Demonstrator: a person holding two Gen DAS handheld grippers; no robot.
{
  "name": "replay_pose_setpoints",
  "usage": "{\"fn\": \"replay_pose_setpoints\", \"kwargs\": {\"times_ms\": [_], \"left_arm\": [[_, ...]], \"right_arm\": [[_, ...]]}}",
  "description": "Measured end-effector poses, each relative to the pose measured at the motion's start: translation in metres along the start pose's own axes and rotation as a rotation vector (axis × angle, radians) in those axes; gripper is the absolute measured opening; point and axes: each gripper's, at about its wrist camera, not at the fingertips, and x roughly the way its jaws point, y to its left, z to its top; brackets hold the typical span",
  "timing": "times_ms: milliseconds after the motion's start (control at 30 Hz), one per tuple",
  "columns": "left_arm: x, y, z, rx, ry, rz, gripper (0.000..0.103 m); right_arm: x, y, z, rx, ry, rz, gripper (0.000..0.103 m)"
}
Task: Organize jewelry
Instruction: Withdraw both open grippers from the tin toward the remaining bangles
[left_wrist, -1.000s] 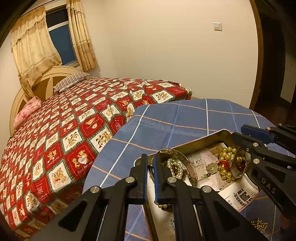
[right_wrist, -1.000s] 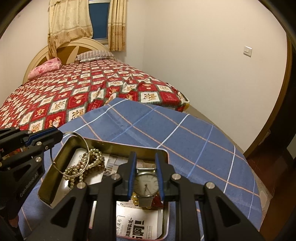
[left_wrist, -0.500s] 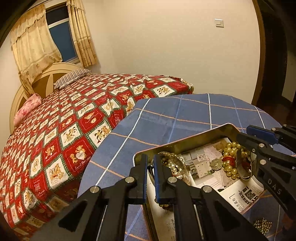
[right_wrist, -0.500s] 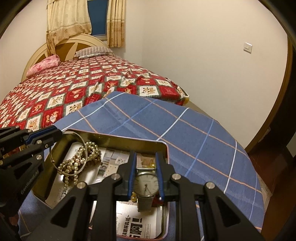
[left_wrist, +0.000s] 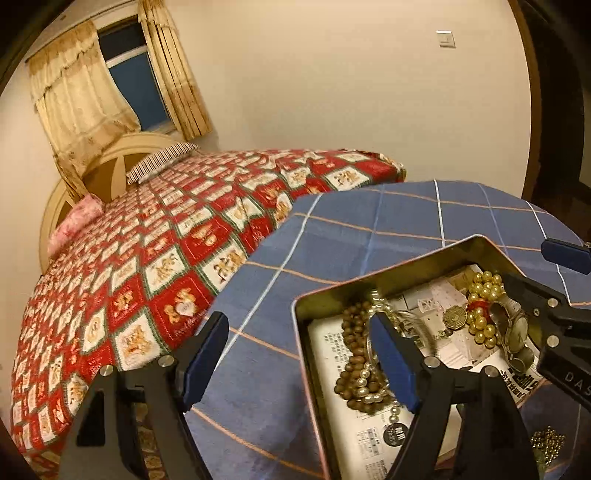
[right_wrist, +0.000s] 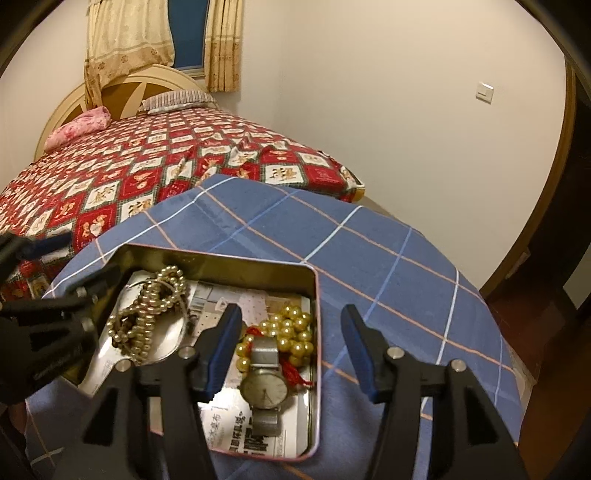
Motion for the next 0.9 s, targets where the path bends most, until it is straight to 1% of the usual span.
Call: {"fn": "replay_pose_setpoints", "kwargs": {"times_ms": [233,367,633,800,900], "left_arm": [[0.004,0.004,-0.004,-0.001,0.027,0.021,0.079],[0.004,0.005,-0.006,0.0,0.029,0.033,0.079],[-0.003,0.006,-0.011,0.002,0.026,0.029,0.079],[-0.023,0.012,-0.03,-0.006,0.019,0.029,0.079],[-0.037,0.019,-0.05,-0.018,0.02,0.038,0.079]], "right_arm": [[-0.002,-0.002,-0.006,0.01,0.009,-0.01,0.059],[-0.005,-0.003,-0.007,0.013,0.005,-0.016,0.059],[-0.015,-0.004,-0.012,0.026,-0.001,-0.011,0.059],[-0.035,-0.01,-0.025,0.041,-0.008,-0.016,0.06],[-0.049,-0.016,-0.039,0.066,-0.005,-0.018,0.061]]}}
